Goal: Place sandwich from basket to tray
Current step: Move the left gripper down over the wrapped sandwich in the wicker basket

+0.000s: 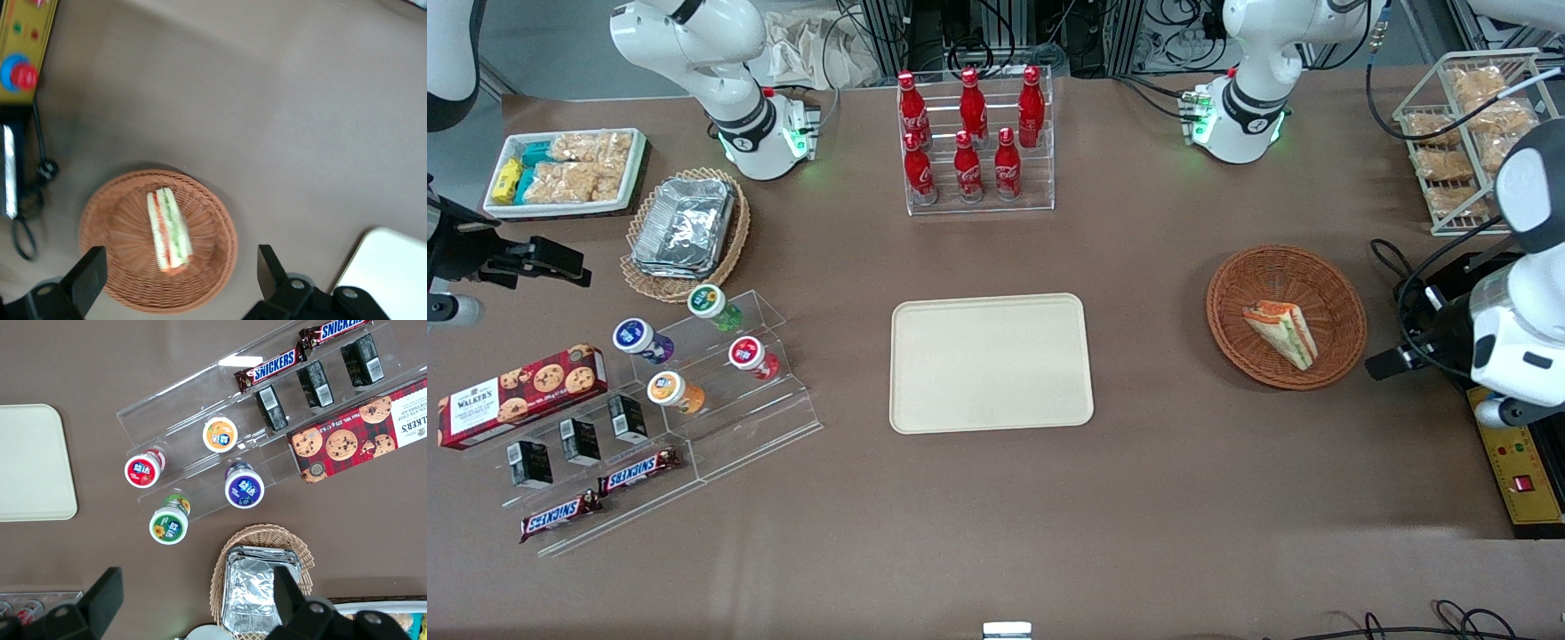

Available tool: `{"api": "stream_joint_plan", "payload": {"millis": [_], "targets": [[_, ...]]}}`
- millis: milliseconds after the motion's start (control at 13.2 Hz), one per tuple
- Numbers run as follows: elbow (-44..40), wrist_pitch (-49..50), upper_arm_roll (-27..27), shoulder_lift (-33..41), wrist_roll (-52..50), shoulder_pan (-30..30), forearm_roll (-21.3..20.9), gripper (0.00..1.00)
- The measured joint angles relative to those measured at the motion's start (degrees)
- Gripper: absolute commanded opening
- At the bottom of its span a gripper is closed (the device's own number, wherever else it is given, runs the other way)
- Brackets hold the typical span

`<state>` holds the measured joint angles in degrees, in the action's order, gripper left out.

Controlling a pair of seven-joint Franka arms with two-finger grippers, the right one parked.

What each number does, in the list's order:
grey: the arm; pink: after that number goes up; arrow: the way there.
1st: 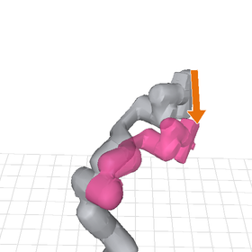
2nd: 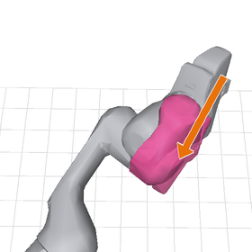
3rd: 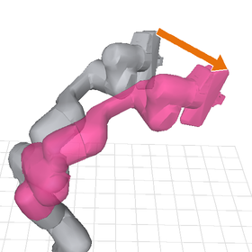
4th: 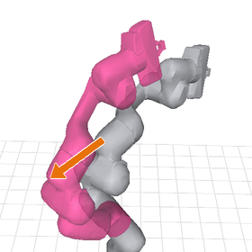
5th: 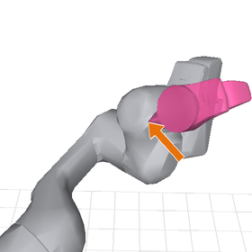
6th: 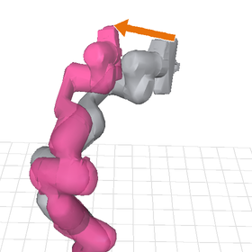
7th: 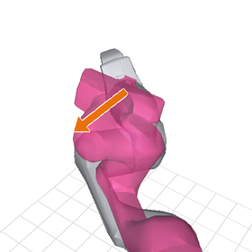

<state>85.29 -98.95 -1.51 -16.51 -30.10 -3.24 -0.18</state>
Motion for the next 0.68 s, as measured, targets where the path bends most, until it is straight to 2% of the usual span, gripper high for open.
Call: {"api": "stream_joint_plan", "payload": {"millis": [455, 683], "targets": [[15.19, -12.05, -0.14, 0.72, -23.52, 0.18, 0.10, 1.00], [24.50, -21.31, -0.14, 1.53, -28.89, 0.18, 0.10, 1.00]]}}
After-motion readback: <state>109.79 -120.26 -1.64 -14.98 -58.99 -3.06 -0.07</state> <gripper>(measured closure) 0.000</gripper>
